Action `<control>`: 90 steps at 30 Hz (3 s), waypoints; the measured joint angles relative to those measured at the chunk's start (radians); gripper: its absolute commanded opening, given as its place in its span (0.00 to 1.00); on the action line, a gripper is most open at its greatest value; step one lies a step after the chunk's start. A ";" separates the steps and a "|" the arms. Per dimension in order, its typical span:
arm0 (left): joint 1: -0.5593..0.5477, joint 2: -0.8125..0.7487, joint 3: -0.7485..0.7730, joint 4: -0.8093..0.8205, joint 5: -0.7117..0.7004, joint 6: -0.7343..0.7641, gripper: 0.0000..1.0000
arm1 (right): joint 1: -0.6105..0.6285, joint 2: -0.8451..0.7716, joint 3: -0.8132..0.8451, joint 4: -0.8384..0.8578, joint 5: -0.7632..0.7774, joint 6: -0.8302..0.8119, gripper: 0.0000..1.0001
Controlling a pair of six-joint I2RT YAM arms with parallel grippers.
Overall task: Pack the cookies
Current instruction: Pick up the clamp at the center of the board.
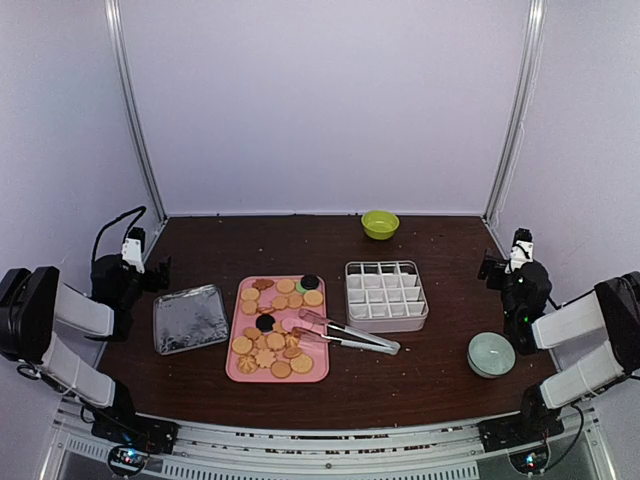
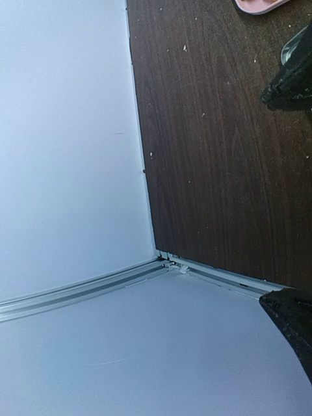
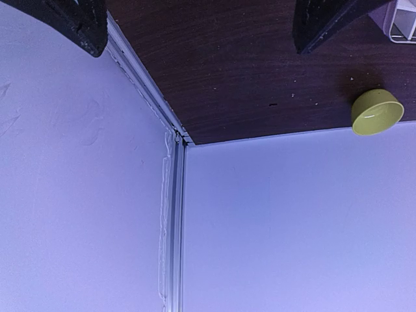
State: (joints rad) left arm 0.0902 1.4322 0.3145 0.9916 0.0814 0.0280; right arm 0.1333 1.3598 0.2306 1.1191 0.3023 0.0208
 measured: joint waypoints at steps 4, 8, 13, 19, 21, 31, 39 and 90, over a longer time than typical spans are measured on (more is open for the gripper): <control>0.000 0.000 0.000 0.000 0.000 0.000 0.98 | -0.001 0.000 0.000 -0.001 -0.002 0.000 1.00; 0.000 0.000 0.000 0.000 0.000 0.000 0.98 | -0.014 0.000 0.000 -0.005 -0.011 0.004 1.00; 0.000 0.000 0.000 0.000 0.000 0.000 0.98 | -0.017 0.000 0.000 -0.005 -0.007 0.008 1.00; 0.000 -0.002 0.001 -0.003 -0.001 0.000 0.98 | -0.010 -0.062 0.003 -0.074 0.070 0.027 1.00; 0.000 -0.019 0.021 -0.065 -0.011 -0.002 0.98 | -0.002 -0.150 0.035 -0.206 0.117 0.045 1.00; 0.002 0.076 0.899 -1.137 0.095 0.109 0.98 | -0.006 -0.401 0.440 -0.753 -0.042 0.167 1.00; -0.096 0.123 1.006 -1.612 0.298 0.289 0.98 | 0.098 -0.311 0.484 -0.958 -0.356 0.313 1.00; -0.963 0.567 1.184 -1.747 0.162 0.593 0.44 | 0.513 -0.433 0.529 -1.470 -0.145 0.491 0.86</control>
State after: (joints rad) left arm -0.8726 1.9991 1.4986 -0.7551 0.2436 0.6209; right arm 0.6464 0.9268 0.7601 -0.3508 0.1570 0.5114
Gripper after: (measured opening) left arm 0.459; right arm 0.870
